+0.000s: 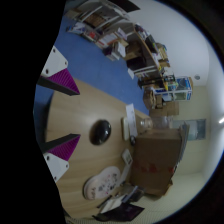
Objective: Arrange mouse
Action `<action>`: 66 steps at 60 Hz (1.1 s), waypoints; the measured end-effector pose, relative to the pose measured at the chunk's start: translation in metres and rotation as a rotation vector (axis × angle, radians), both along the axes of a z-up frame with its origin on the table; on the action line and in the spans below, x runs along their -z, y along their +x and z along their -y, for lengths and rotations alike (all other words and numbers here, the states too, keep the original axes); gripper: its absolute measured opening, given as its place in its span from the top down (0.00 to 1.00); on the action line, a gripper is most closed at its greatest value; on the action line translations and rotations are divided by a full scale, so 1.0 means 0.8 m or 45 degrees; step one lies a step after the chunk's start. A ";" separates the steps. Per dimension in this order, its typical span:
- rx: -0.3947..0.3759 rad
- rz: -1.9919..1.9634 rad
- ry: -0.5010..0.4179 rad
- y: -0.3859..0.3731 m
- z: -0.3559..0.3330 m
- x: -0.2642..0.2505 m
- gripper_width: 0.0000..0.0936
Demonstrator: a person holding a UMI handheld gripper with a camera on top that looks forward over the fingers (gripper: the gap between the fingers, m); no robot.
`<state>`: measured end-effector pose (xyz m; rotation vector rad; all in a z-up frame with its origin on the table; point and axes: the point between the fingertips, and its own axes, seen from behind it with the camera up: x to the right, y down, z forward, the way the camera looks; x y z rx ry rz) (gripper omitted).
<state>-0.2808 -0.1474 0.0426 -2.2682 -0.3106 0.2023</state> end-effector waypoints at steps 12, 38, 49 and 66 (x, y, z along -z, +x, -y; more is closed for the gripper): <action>0.025 0.103 0.054 0.077 -0.095 0.043 0.15; -0.053 0.012 0.080 0.046 -0.214 0.071 0.14; 0.022 0.000 0.118 0.043 -0.263 0.071 0.40; 0.061 0.005 0.015 0.045 -0.261 0.067 0.58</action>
